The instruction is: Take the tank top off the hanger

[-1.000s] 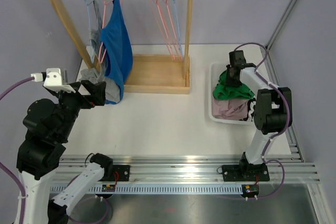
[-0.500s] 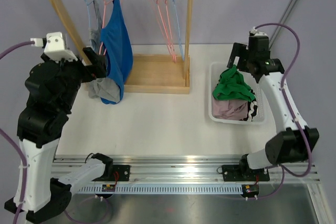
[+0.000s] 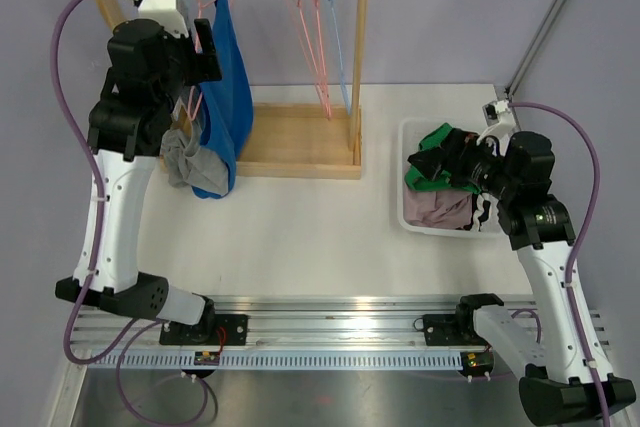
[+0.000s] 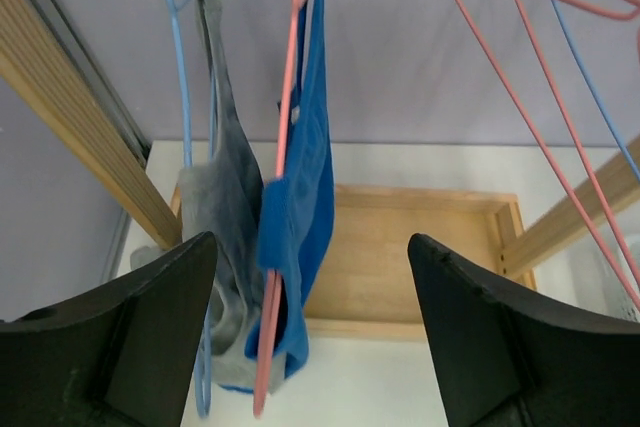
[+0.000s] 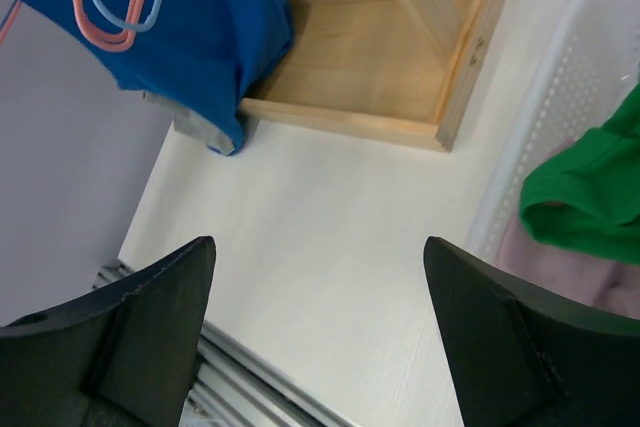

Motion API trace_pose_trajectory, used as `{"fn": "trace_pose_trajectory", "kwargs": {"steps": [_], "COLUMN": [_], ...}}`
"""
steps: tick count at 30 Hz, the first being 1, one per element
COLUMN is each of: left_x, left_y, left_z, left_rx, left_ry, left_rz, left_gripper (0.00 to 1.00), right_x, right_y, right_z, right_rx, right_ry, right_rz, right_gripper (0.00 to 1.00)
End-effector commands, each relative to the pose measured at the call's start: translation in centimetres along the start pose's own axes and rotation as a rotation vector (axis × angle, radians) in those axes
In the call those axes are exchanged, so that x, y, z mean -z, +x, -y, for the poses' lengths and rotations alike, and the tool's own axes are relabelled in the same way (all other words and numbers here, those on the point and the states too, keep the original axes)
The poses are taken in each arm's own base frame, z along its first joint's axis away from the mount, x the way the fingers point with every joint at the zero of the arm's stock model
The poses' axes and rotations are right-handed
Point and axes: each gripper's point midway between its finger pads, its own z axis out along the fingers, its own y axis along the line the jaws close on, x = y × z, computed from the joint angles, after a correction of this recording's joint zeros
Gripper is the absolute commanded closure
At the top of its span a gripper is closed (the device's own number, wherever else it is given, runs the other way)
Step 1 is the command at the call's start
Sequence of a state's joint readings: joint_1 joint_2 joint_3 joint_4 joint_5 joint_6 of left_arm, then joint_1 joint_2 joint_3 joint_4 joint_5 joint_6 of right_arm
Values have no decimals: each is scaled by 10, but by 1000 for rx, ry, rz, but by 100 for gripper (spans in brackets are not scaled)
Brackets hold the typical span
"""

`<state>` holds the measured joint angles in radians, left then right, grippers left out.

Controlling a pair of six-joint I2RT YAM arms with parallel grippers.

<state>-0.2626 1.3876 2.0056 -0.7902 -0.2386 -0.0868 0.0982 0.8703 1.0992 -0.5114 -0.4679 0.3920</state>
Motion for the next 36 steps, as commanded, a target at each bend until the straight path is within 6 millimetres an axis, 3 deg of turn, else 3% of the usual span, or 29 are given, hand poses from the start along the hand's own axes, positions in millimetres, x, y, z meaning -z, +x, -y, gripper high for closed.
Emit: {"fn": "trace_pose_trajectory", "kwargs": {"steps": [1, 3, 5, 6, 8, 9, 11, 16, 20, 21, 24, 28, 36], "left_x": [-14, -23, -31, -49, -56, -70, -78, -98, -102, -101, -100, -105, -114], "left_y": [-41, -46, -52, -43, -46, -40, -41, -30, -29, -30, -32, -25, -16], "left_z": [2, 6, 6, 4, -2, -2, -4, 2, 0, 3, 3, 2, -4], "left_rx": [-28, -40, -39, -35, -33, -34, -31, -39, -33, -32, -25, -22, -13], "left_ry": [42, 77, 101, 98, 89, 91, 98, 136, 143, 155, 157, 156, 132], "left_rz": [104, 109, 118, 85, 83, 62, 69, 41, 38, 38, 44, 29, 0], "left_gripper": [21, 22, 31, 32, 37, 37, 47, 47, 68, 80, 80, 68, 71], "right_x": [7, 11, 18, 20, 26, 28, 30, 31, 32, 32, 31, 31, 35], "right_y": [7, 11, 12, 12, 9, 9, 8, 9, 7, 8, 9, 10, 11], "right_z": [-29, -30, -35, -37, -42, -44, -47, -47, -48, -48, -47, -46, -45], "right_rx": [-37, -40, -36, -34, -23, -21, -17, -18, -12, -13, -14, -15, -1], "right_ry": [-155, -157, -171, -173, -185, -190, -201, -201, -201, -200, -198, -197, -186], "right_rz": [-15, -21, -15, -15, -2, -2, -1, -4, 3, 1, 1, -1, 5], "right_gripper": [9, 10, 11, 11, 11, 11, 12, 14, 15, 15, 16, 16, 16]}}
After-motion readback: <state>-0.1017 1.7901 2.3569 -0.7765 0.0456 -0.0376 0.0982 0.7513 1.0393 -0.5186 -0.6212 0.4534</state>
